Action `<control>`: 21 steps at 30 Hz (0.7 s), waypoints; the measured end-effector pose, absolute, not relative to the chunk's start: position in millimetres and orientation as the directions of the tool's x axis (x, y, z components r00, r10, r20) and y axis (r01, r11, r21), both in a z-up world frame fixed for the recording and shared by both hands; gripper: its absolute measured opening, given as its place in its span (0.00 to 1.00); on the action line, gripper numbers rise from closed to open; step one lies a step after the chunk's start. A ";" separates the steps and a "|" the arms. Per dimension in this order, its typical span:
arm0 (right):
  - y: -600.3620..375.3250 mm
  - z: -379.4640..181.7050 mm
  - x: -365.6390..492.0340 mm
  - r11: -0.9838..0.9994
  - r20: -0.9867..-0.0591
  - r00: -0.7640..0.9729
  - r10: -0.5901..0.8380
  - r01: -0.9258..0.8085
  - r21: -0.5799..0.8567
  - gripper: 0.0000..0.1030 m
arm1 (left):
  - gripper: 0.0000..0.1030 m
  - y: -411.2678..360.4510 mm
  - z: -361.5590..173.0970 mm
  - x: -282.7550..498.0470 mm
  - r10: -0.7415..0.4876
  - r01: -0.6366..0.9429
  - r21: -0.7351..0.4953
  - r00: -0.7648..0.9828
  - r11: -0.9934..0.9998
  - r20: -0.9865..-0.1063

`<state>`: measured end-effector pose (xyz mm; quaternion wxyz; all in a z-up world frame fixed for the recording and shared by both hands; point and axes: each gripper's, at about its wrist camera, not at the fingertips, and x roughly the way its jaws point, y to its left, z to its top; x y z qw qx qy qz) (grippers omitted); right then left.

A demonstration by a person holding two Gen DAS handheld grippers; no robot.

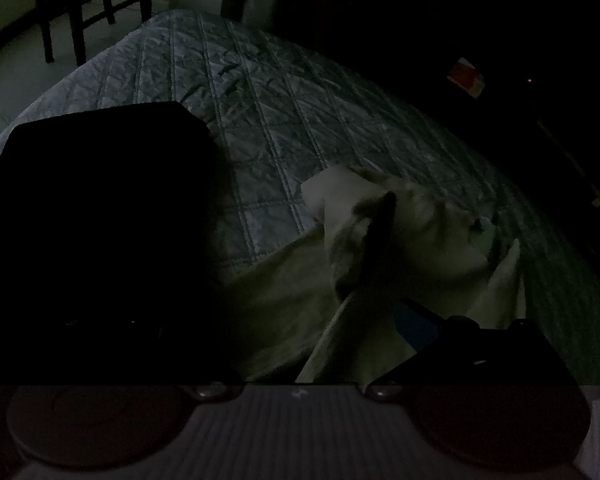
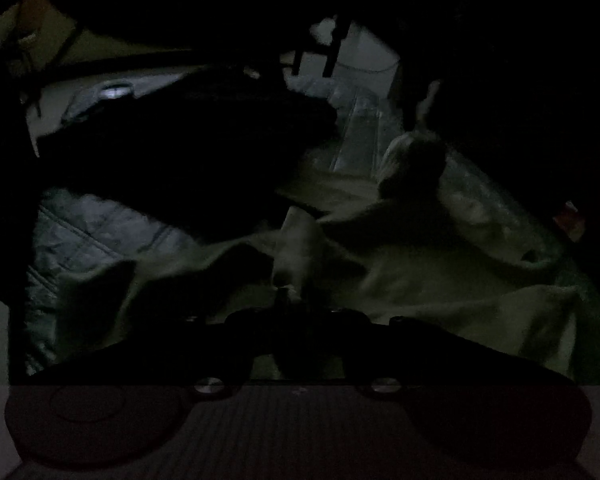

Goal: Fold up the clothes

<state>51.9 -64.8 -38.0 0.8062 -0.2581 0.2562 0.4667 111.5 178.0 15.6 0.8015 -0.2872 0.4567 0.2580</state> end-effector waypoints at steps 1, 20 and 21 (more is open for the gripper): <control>-73.7 -27.8 51.6 0.412 -0.631 0.409 0.659 -0.898 -0.153 0.08 | 0.99 177.8 15.5 111.7 0.149 -0.674 -0.226 0.450 0.703 -0.880; -198.1 -15.4 127.6 0.810 -0.578 0.765 0.284 -0.514 -0.282 0.58 | 0.99 146.8 5.9 122.5 0.097 -0.591 -0.215 0.450 0.778 -0.888; -197.4 -17.7 128.9 0.801 -0.579 0.765 0.282 -0.520 -0.297 0.58 | 0.99 144.0 5.0 123.5 0.095 -0.585 -0.212 0.450 0.783 -0.888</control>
